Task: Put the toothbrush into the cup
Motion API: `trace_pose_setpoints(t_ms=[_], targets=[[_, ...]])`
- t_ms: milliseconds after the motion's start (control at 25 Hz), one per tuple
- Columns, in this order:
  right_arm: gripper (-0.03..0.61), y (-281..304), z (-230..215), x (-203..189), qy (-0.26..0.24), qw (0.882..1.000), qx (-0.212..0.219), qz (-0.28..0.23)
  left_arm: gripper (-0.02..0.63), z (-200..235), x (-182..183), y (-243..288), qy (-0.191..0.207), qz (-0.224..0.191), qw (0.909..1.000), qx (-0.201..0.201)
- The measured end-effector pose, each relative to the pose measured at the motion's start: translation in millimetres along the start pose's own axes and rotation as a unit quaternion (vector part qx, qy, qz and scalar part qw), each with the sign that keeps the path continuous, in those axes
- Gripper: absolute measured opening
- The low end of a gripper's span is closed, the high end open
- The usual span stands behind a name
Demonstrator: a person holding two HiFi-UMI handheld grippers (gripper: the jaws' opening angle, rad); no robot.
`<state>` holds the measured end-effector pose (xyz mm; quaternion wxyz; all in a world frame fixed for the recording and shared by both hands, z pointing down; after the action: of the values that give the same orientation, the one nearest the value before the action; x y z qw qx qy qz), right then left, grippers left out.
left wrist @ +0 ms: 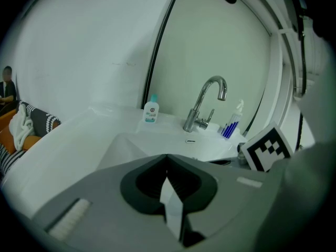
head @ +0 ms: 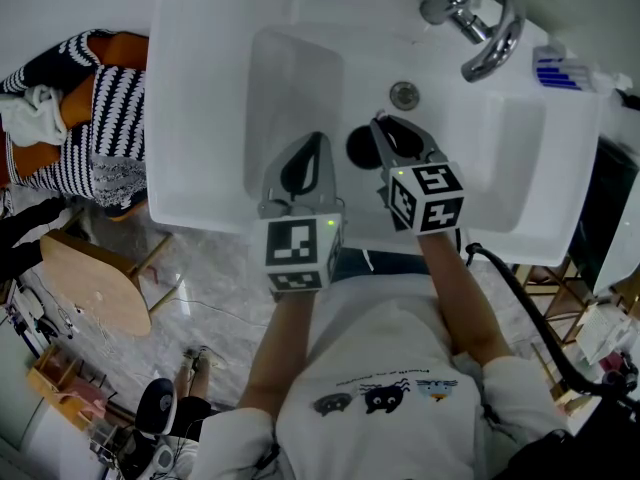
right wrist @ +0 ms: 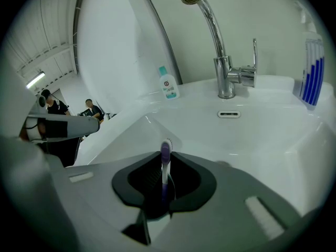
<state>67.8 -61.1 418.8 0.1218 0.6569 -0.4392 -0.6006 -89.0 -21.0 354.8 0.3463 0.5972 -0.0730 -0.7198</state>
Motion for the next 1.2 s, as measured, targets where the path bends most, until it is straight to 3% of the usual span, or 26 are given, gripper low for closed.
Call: trace_pose_setpoints(t_ms=[640, 1200], targets=[[0.056, 2.6, -4.9, 0.4, 0.001, 1.000, 0.000, 0.005, 0.000, -0.3, -0.3, 0.8, -0.002, 0.000, 1.0000, -0.002], [0.098, -16.5, -7.5, 16.5, 0.002, 1.000, -0.002, -0.020, 0.000, 0.8, 6.0, -3.3, 0.006, -0.007, 0.9999, -0.005]])
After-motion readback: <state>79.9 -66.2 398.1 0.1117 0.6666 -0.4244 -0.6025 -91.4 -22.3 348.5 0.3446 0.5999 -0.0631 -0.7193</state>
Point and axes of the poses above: the fingertips, and each gripper's own axes: y forward along the fingers, z to its left, x out of its top, the point moved 8 cm from there along -y, backward along the fingers, and after that the axes turned 6 degrees about -x, right-handed, at the moved point
